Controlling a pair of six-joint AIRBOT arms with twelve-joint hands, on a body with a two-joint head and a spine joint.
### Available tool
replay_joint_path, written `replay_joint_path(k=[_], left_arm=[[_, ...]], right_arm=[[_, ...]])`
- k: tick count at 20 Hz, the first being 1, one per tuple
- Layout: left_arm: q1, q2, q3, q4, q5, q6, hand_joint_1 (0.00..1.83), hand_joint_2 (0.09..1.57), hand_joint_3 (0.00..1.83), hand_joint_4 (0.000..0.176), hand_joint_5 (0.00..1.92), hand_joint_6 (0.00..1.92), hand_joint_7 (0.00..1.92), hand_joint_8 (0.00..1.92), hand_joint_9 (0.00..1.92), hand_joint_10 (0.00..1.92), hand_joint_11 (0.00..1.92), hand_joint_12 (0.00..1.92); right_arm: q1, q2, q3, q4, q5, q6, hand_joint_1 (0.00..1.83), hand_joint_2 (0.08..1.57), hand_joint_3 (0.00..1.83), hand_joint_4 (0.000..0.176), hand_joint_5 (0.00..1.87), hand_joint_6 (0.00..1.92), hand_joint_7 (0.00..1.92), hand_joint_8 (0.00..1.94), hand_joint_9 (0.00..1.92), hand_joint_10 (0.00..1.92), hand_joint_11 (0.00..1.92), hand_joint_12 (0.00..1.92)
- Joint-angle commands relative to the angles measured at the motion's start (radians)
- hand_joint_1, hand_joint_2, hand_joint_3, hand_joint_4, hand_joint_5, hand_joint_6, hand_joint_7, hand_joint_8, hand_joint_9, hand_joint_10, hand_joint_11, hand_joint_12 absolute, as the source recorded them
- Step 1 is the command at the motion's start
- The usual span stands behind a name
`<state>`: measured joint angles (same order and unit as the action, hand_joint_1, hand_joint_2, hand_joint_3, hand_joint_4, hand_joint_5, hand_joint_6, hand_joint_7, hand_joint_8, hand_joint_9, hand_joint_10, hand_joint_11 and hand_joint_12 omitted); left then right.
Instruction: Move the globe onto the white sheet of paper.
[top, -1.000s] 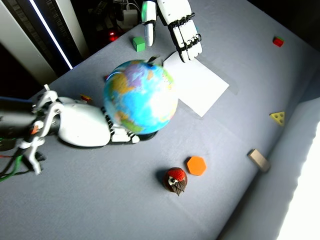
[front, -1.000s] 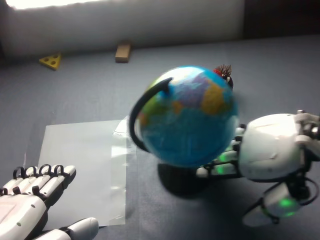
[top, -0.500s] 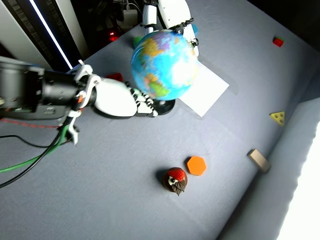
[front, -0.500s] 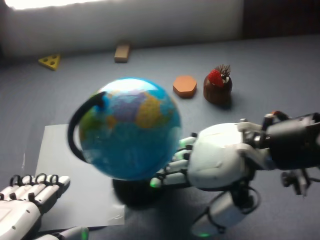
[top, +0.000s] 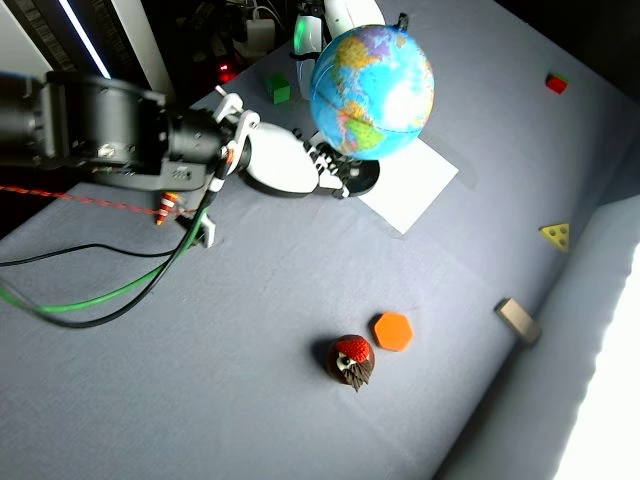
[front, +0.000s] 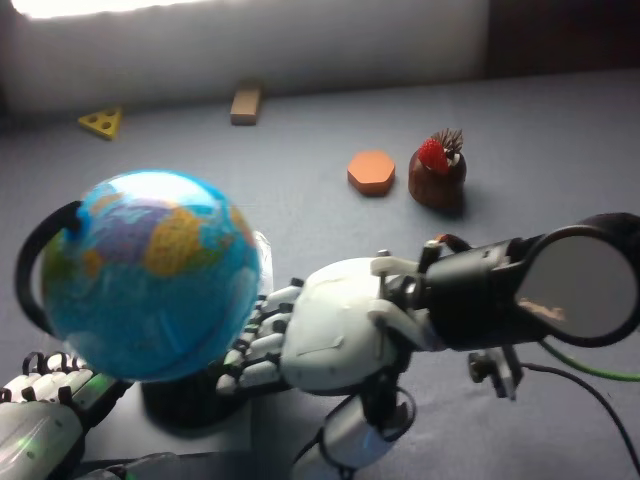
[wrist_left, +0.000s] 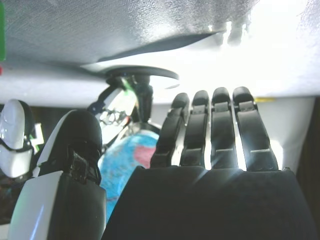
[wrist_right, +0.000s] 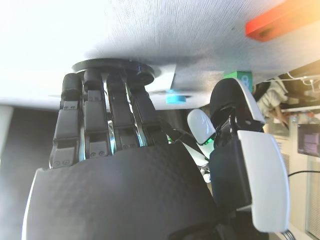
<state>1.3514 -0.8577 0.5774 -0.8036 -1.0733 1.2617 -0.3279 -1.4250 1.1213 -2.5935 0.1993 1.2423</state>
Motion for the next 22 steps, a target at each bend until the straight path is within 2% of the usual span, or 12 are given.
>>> replay_joint_path(k=[1, 6, 9, 14, 16, 19, 20, 21, 22], left_arm=[[-0.005, -0.002, -0.002, 0.031, -0.087, -0.004, 0.00, 1.22, 0.00, 0.000, 0.00, 0.00, 0.00, 0.00, 0.00, 0.00, 0.00, 0.00], [-0.007, 0.003, -0.010, 0.020, -0.066, -0.004, 0.00, 1.22, 0.00, 0.000, 0.00, 0.00, 0.00, 0.00, 0.00, 0.00, 0.00, 0.00], [-0.012, 0.019, -0.030, -0.001, -0.033, 0.001, 0.00, 1.22, 0.00, 0.000, 0.00, 0.00, 0.00, 0.00, 0.00, 0.00, 0.00, 0.00], [-0.076, 0.074, -0.106, -0.079, 0.060, 0.058, 0.00, 1.22, 0.00, 0.000, 0.00, 0.00, 0.00, 0.00, 0.00, 0.00, 0.00, 0.00], [-0.124, 0.086, -0.144, -0.153, 0.076, 0.129, 0.00, 1.22, 0.00, 0.000, 0.00, 0.00, 0.00, 0.00, 0.00, 0.00, 0.00, 0.00], [-0.162, 0.095, -0.184, -0.226, 0.085, 0.161, 0.00, 1.22, 0.00, 0.000, 0.00, 0.00, 0.00, 0.00, 0.00, 0.00, 0.00, 0.00], [-0.193, 0.098, -0.214, -0.301, 0.085, 0.208, 0.00, 1.22, 0.00, 0.000, 0.00, 0.00, 0.00, 0.00, 0.00, 0.00, 0.00, 0.00], [-0.213, 0.095, -0.231, -0.337, 0.078, 0.231, 0.00, 1.22, 0.00, 0.000, 0.00, 0.00, 0.00, 0.00, 0.00, 0.00, 0.00, 0.00], [-0.275, 0.082, -0.280, -0.460, 0.072, 0.317, 0.00, 1.22, 0.00, 0.000, 0.00, 0.00, 0.00, 0.00, 0.00, 0.00, 0.00, 0.00]], right_arm=[[0.001, -0.011, 0.004, 0.002, -0.016, 0.010, 0.00, 1.21, 0.00, 0.000, 0.12, 0.00, 0.11, 0.00, 0.13, 0.00, 0.00, 0.29], [0.005, -0.023, 0.026, 0.002, -0.022, 0.011, 0.00, 1.21, 0.00, 0.000, 0.13, 0.00, 0.11, 0.00, 0.13, 0.00, 0.00, 0.32], [0.024, -0.005, 0.023, 0.004, -0.021, 0.024, 0.00, 1.21, 0.00, 0.000, 0.13, 0.00, 0.13, 0.01, 0.13, 0.00, 0.00, 0.24], [0.041, 0.042, 0.003, 0.005, -0.012, 0.036, 0.00, 1.21, 0.00, 0.000, 0.14, 0.00, 0.15, 0.01, 0.14, 0.00, 0.00, 0.23], [0.043, 0.062, -0.005, 0.007, -0.015, 0.041, 0.00, 1.21, 0.00, 0.000, 0.13, 0.00, 0.14, 0.01, 0.14, 0.00, 0.00, 0.23], [0.047, 0.073, -0.006, 0.007, -0.009, 0.058, 0.00, 1.21, 0.00, 0.000, 0.15, 0.01, 0.15, 0.01, 0.14, 0.00, 0.00, 0.21], [0.051, 0.093, -0.013, 0.006, 0.004, 0.076, 0.00, 1.21, 0.00, 0.000, 0.15, 0.01, 0.15, 0.01, 0.14, 0.00, 0.00, 0.21], [0.053, 0.118, -0.026, 0.006, 0.005, 0.094, 0.00, 1.21, 0.00, 0.000, 0.15, 0.01, 0.15, 0.01, 0.14, 0.00, 0.00, 0.21], [0.032, 0.225, -0.103, 0.004, -0.085, 0.165, 0.00, 1.21, 0.00, 0.000, 0.15, 0.01, 0.15, 0.01, 0.14, 0.00, 0.00, 0.21]])
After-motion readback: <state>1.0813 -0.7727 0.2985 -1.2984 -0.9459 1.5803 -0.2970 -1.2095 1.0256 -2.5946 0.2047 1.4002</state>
